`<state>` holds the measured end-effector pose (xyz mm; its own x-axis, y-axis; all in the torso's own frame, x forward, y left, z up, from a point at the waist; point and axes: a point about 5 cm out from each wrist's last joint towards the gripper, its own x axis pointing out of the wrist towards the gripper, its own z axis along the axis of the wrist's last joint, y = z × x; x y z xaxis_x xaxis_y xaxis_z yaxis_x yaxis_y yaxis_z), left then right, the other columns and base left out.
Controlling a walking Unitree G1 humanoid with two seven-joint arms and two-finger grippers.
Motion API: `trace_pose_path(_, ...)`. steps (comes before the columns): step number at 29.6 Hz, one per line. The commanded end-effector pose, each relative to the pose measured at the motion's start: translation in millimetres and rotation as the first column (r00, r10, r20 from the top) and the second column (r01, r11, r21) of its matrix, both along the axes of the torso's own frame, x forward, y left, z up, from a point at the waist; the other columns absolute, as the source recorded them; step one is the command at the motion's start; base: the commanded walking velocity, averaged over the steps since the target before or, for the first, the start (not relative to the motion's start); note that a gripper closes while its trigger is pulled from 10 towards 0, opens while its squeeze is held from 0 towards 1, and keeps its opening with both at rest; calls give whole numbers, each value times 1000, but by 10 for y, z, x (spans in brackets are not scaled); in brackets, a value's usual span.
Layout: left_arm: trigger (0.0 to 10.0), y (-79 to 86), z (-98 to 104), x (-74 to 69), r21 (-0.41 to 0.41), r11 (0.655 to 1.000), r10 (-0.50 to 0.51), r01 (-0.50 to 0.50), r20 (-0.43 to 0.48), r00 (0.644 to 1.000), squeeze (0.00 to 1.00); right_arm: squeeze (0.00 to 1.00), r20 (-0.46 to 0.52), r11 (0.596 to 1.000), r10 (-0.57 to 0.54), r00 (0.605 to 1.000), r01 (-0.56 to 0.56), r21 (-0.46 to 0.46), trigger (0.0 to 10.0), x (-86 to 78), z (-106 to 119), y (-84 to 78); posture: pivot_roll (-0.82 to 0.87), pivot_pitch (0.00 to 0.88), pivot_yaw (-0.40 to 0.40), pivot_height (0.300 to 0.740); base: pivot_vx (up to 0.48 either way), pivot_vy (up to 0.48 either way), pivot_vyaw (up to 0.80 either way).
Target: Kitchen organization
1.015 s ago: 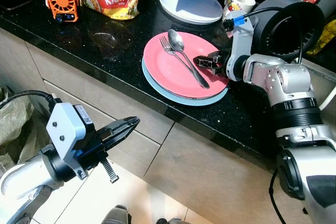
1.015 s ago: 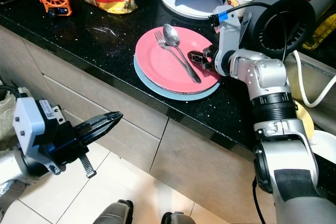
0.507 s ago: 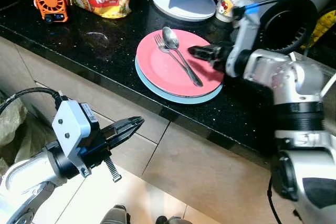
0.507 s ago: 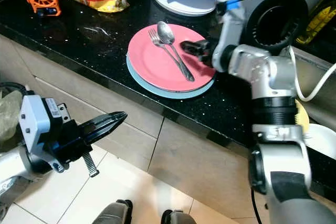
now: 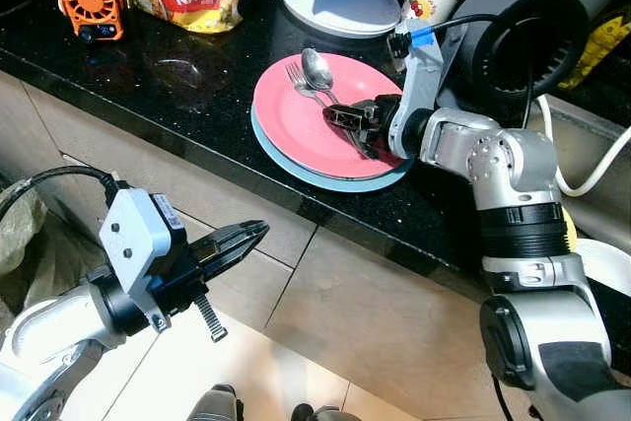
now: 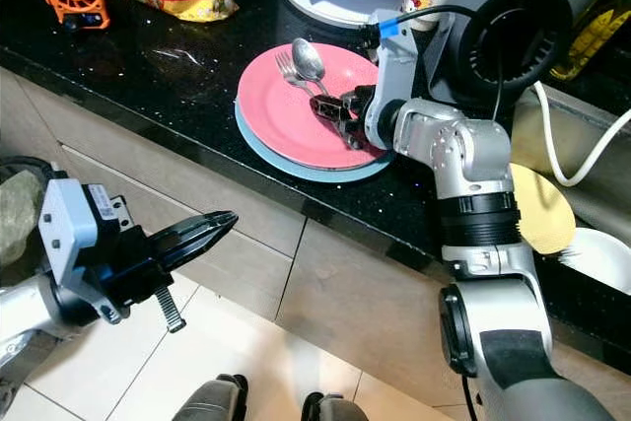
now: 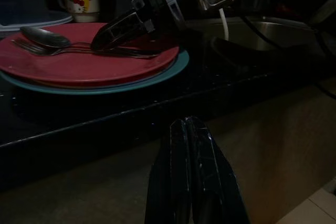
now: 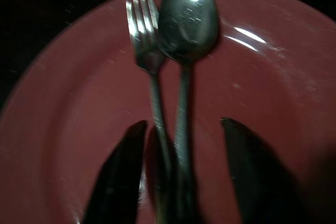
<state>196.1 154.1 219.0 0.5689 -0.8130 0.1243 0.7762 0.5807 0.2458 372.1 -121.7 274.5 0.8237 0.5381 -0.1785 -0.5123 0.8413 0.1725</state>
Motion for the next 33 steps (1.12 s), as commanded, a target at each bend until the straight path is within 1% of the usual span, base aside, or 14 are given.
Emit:
trace_pose_path(1, 10000, -50, -23, -18, -9, 1000, -16, 16, -8, 1000, 0, 0, -69, 996, -54, 996, 49, -74, 0, 11, -202, -98, 188, 126, -151, 740, 0, 0, 0)
trace_pose_path(3, 10000, -54, -23, -19, -10, 1000, -16, 16, -8, 1000, 0, 0, -66, 993, -66, 996, 59, -105, 0, 11, -222, -117, 187, 127, -151, 740, 0, 0, 0)
trace_pose_path(6, 10000, -57, -16, -28, -13, 1000, -14, 14, -7, 1000, 0, 0, -61, 972, -84, 995, 69, -227, 0, -16, -320, -166, 182, 135, -158, 740, 0, 0, 0)
trace_pose_path(17, 10000, -71, -29, -49, -19, 1000, -13, 13, -14, 1000, 0, 0, -97, 957, -41, 994, 11, -291, 118, -111, -425, -160, 168, 145, -164, 740, 0, 0, 0)
trace_pose_path(18, 10000, -71, -28, -48, -20, 1000, -14, 13, -14, 1000, 0, 0, -94, 954, -41, 995, 11, -299, 1098, -112, -424, -159, 168, 145, -164, 740, 0, 0, 0)
trace_pose_path(19, 10000, -70, -23, -47, -21, 1000, -14, 14, -13, 1000, 0, 0, -93, 953, -35, 995, 5, -304, 0, -116, -424, -149, 167, 146, -165, 740, 0, 0, 0)
trace_pose_path(22, 10000, -65, -15, -44, -21, 1000, -14, 14, -10, 1000, 0, 0, -89, 956, -17, 996, -10, -293, 0, -124, -410, -116, 166, 146, -165, 740, 0, 0, 0)
trace_pose_path(24, 10000, -60, -8, -43, -23, 1000, -14, 14, -6, 1000, 0, 0, -33, 993, 44, 998, -48, -107, 0, -125, -236, -18, 168, 145, -161, 740, 0, 0, 0)
trace_pose_path(26, 10000, -60, 21, -35, -34, 999, -14, 15, 5, 1000, 0, 0, 50, 990, 111, 993, -114, 78, 0, -153, -54, 30, 169, 142, -157, 740, 0, 0, 0)
trace_pose_path(27, 10000, -60, 21, -35, -34, 999, -14, 15, 5, 1000, 0, 0, 50, 990, 111, 993, -114, 78, 0, -153, -54, 30, 169, 142, -157, 740, 0, 0, 0)
trace_pose_path(28, 10000, -59, 51, -28, -44, 999, -15, 16, 16, 1000, 0, 0, 83, 978, 137, 987, -148, 145, 0, -175, 12, 23, 168, 141, -155, 740, 0, 0, 0)
trace_pose_path(29, 10000, -59, 51, -28, -44, 999, -15, 16, 16, 1000, 0, 0, 83, 978, 137, 987, -148, 145, 0, -175, 12, 23, 168, 141, -155, 740, 0, 0, 0)
trace_pose_path(31, 10000, -54, 134, -2, -63, 998, -19, 22, 47, 999, 0, 0, 157, 948, 170, 973, -205, 244, 0, -229, 104, -35, 169, 138, -146, 740, 0, 0, 0)
trace_pose_path(33, 10000, -53, 191, 20, -71, 997, -22, 27, 69, 997, 0, 0, 210, 929, 180, 961, -237, 285, 0, -270, 135, -94, 169, 138, -146, 740, 0, 0, 0)
